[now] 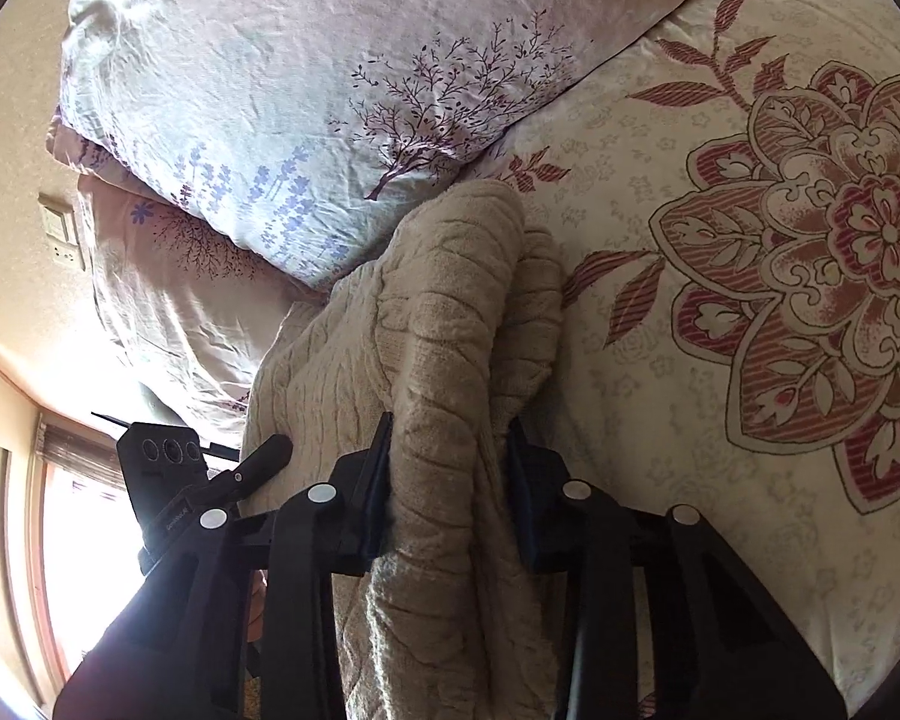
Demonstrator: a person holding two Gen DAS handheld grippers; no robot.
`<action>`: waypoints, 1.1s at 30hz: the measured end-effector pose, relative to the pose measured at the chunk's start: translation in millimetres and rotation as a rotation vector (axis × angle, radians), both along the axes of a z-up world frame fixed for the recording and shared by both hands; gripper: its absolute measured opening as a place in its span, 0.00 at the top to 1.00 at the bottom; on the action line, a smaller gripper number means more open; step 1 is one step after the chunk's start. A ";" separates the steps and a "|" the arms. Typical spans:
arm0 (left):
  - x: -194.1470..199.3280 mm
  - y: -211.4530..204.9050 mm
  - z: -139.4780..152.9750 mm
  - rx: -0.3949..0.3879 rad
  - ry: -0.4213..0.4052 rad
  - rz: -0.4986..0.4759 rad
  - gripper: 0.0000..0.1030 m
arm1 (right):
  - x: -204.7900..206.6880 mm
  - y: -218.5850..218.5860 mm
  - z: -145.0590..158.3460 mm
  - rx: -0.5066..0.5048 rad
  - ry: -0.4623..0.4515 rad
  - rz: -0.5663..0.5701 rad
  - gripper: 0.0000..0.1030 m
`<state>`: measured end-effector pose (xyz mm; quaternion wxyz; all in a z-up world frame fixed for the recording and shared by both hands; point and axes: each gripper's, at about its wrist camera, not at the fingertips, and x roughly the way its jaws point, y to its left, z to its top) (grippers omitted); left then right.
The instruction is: Fold small clothes
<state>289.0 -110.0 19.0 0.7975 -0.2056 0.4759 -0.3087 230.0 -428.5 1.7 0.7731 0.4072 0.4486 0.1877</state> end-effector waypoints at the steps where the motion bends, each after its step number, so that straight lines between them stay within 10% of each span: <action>1: -0.6 -0.5 0.6 -0.002 -0.003 0.000 0.58 | -1.0 0.3 0.5 0.002 -0.002 -0.003 0.68; 14: -22.1 5.4 16.7 0.064 -0.078 0.012 0.62 | -3.6 24.4 16.8 0.065 -0.030 0.009 0.70; 33: -48.4 166.0 1.7 0.003 0.011 0.179 0.55 | 22.6 168.1 25.6 -0.016 -0.045 0.241 0.70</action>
